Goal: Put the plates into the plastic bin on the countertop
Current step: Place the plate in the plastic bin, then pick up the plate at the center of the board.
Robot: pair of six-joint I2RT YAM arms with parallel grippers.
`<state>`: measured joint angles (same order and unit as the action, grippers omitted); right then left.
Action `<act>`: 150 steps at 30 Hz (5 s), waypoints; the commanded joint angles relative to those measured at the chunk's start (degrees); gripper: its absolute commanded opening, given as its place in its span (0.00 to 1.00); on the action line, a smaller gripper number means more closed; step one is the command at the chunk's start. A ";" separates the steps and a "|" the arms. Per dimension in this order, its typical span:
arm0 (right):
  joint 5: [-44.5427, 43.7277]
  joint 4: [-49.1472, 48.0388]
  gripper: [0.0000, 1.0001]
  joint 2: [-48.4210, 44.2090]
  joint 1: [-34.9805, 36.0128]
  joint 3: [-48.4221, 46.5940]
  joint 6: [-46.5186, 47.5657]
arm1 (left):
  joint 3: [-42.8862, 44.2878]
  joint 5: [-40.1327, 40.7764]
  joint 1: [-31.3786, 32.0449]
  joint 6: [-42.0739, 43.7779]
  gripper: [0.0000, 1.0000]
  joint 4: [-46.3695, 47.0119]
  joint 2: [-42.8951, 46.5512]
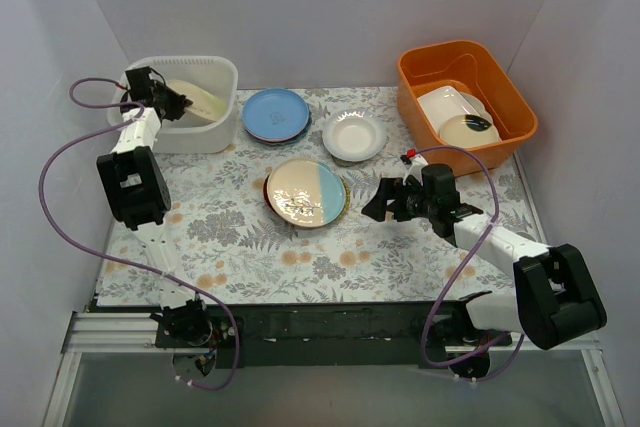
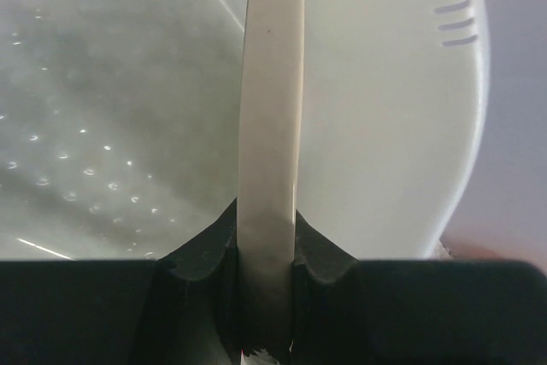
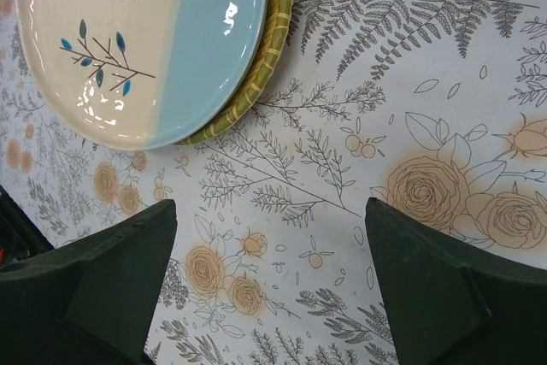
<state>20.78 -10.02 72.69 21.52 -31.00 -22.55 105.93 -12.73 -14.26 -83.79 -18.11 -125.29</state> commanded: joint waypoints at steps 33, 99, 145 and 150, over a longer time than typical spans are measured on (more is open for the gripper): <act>0.67 -0.61 0.98 -3.78 0.37 -0.99 -0.48 | 12.63 6.05 0.02 5.65 0.48 -9.92 -4.08; 4.54 -3.60 0.98 -2.11 0.37 1.21 -0.22 | 17.47 23.37 5.73 20.33 0.98 -27.42 9.01; 3.66 -3.08 0.98 0.27 0.37 0.77 -0.66 | -48.63 -12.67 26.30 11.01 0.90 -2.11 51.83; 2.17 -0.62 0.98 -1.67 0.45 1.65 -0.31 | -48.01 -10.91 27.01 11.89 0.89 -1.67 49.27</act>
<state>24.53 -12.34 73.52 21.78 -29.45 -23.64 56.95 -24.67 12.45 -71.92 -23.20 -75.55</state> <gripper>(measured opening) 0.982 0.897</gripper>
